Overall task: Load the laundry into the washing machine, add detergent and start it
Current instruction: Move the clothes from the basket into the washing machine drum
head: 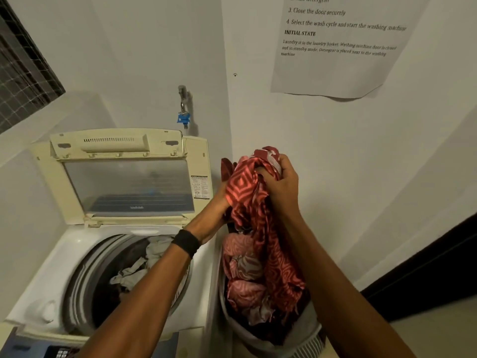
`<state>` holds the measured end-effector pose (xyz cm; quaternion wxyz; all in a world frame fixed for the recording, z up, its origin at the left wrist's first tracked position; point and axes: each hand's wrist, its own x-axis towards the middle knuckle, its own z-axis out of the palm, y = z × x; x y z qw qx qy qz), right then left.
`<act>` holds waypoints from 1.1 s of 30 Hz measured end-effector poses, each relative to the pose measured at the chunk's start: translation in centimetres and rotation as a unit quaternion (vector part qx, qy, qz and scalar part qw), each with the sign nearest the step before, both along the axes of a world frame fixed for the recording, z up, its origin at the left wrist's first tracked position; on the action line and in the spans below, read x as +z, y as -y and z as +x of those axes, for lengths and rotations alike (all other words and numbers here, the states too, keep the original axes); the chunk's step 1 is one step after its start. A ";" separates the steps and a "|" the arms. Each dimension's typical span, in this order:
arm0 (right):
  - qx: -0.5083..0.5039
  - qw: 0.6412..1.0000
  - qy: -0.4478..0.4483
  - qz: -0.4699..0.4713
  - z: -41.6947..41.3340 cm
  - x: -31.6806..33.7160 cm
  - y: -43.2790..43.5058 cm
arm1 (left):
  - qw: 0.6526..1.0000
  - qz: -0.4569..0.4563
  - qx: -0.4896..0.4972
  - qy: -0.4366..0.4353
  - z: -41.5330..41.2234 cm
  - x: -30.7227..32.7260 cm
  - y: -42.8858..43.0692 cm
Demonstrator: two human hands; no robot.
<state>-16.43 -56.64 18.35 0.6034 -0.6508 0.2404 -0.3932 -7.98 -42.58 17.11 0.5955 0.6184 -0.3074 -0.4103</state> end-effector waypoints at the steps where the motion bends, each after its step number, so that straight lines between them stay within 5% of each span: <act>1: 0.025 1.000 0.004 0.018 0.2 -0.1 0.0 | 0.999 0.002 -0.017 0.031 -0.1 0.0 0.0; 4: 0.094 0.994 0.022 0.055 0.9 0.0 0.1 | 0.988 -0.002 0.073 0.140 -0.5 -0.1 1.3; 7: 0.203 0.975 0.014 0.091 0.2 0.3 0.5 | 0.973 -0.012 0.201 0.113 -0.8 -0.6 2.4; 9: 0.246 0.968 0.009 0.047 -0.9 0.4 1.3 | 0.969 -0.010 0.231 0.084 -0.6 -1.1 2.4; 11: 0.183 0.979 -0.020 -0.082 -2.5 -0.3 1.9 | 0.962 -0.007 0.260 0.078 0.0 -1.2 2.5; 14: 0.086 0.983 -0.115 -0.118 -5.4 -5.6 1.4 | 0.953 -0.023 0.297 0.057 1.3 -0.7 2.9; 19: 0.209 0.924 -0.315 -0.055 -7.5 -13.6 -1.7 | 0.945 -0.014 0.313 0.090 2.6 -0.6 3.4; 22: 0.132 0.948 -0.269 -0.111 -7.5 -8.8 -0.3 | 0.936 0.017 0.332 0.118 2.9 -1.1 2.7; 24: 0.107 0.975 -0.144 -0.132 -7.3 -3.4 0.8 | 0.929 0.055 0.325 0.168 3.1 -2.0 1.9; 26: 0.076 0.974 -0.048 -0.207 -6.4 1.1 1.7 | 0.930 0.075 0.308 0.185 2.5 -2.7 1.5; 28: 0.039 0.961 -0.048 -0.269 -4.1 2.5 1.8 | 0.938 0.083 0.272 0.196 1.8 -2.6 1.8; 33: 0.024 0.995 -0.035 -0.095 -0.3 0.3 0.1 | 0.991 0.034 0.075 0.108 0.2 -0.2 1.6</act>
